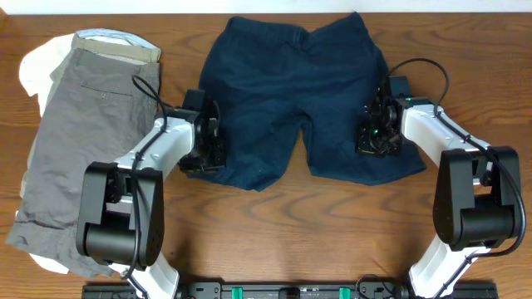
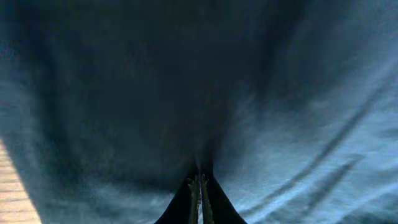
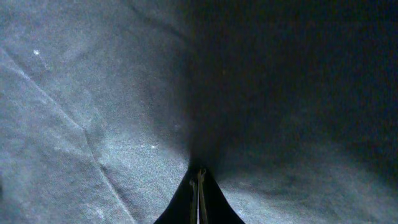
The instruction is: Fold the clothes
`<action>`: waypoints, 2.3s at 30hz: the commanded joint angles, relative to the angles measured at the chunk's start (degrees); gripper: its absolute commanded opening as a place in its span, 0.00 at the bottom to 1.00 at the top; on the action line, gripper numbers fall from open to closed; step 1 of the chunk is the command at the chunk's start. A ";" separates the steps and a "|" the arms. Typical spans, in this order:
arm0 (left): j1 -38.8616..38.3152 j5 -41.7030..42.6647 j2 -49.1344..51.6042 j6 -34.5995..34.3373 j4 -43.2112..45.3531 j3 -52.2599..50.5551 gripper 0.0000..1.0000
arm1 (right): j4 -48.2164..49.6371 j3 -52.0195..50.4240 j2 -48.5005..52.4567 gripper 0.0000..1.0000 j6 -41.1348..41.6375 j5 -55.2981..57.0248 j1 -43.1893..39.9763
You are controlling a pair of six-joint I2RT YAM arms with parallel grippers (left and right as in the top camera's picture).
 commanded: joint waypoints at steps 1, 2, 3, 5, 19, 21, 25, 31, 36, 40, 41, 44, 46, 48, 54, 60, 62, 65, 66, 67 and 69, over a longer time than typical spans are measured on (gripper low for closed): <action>-0.07 -4.52 0.46 -1.01 1.18 -1.73 0.06 | 0.09 -2.82 2.29 0.04 1.27 4.81 -2.32; -0.04 -5.88 0.46 -1.20 1.33 -1.73 0.06 | 0.24 -2.82 2.29 0.04 1.27 5.18 -2.75; -0.04 -6.97 0.46 -1.20 1.57 -1.73 0.06 | 0.46 -2.82 2.29 0.04 1.11 5.64 -3.19; 0.00 -8.37 0.46 -1.20 2.19 -1.73 0.06 | 1.05 -2.82 2.29 0.04 0.79 6.21 -4.11; 0.04 -6.91 0.17 -1.20 -1.05 -0.09 0.06 | 3.63 -2.82 2.29 0.05 0.24 5.31 -10.67; 0.04 -4.70 -0.46 -1.18 -4.26 2.08 0.06 | 4.07 -2.82 2.29 0.05 0.24 5.33 -11.87; 0.04 -3.78 -3.13 -1.11 -9.55 7.45 0.06 | 6.23 -2.80 2.29 0.06 0.22 5.33 -14.69; 0.04 -3.82 -10.99 1.64 -10.40 14.36 0.24 | 14.23 -2.80 2.29 0.01 0.22 5.35 -19.82; 0.04 -3.80 -15.80 4.79 -1.40 15.08 0.32 | 16.46 0.63 2.21 0.30 -2.36 2.62 -22.84; 0.04 -3.74 -14.78 6.88 2.84 15.10 0.50 | 7.48 8.70 0.52 0.48 -5.03 -2.51 -23.02; 0.04 -3.69 -14.10 7.54 3.72 15.10 0.51 | 4.96 10.86 -0.44 0.50 -5.66 -3.52 -22.69; 0.04 -3.34 -11.17 7.98 7.65 15.34 0.54 | -1.75 16.20 -4.44 0.57 -8.41 -6.82 -21.00; 0.04 -2.05 -8.66 8.59 9.94 16.02 0.54 | -5.33 18.64 -7.43 0.61 -9.77 -8.04 -19.45; 0.07 -1.16 -5.09 9.29 11.34 17.68 0.54 | -8.20 20.17 -10.88 0.64 -11.17 -8.13 -17.44; 0.13 -1.03 5.35 12.04 11.41 23.52 0.54 | -12.96 20.46 -19.52 0.69 -12.02 -6.62 -10.93; 1.75 -1.01 10.51 12.33 12.07 24.68 0.53 | -16.85 20.46 -21.79 0.70 -12.02 -6.62 -5.55; 2.40 -1.01 11.96 12.44 12.02 24.68 0.53 | -17.46 20.44 -21.73 0.70 -12.00 -6.62 -4.11; 2.97 -0.79 13.70 12.46 12.07 24.68 0.53 | -17.25 20.44 -21.75 0.70 -11.98 -6.62 -2.34; 3.06 0.09 14.05 13.05 12.04 24.68 0.52 | -17.07 20.44 -21.75 0.70 -11.96 -6.62 -1.95; 3.06 1.64 14.60 13.75 12.07 24.68 0.50 | -16.98 20.44 -21.73 0.70 -11.89 -6.60 -1.68; 2.93 4.63 15.17 14.97 11.69 24.65 0.44 | -16.81 20.44 -21.73 0.71 -11.54 -6.62 -1.33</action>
